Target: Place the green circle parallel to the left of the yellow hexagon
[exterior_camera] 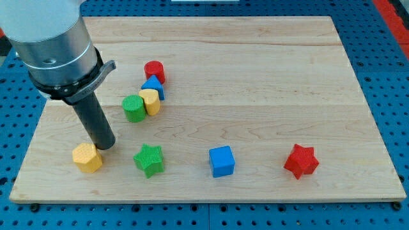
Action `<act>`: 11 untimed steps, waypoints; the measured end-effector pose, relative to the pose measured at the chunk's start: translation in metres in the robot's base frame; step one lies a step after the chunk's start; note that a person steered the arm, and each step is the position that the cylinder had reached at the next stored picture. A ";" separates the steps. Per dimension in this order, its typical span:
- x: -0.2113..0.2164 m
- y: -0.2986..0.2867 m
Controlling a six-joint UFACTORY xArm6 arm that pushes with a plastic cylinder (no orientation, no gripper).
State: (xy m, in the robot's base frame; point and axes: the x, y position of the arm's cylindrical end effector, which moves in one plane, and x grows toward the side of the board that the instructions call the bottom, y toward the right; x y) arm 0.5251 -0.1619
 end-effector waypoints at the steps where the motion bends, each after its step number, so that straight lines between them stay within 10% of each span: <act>1: -0.026 0.057; 4: -0.083 0.023; 11: -0.033 -0.082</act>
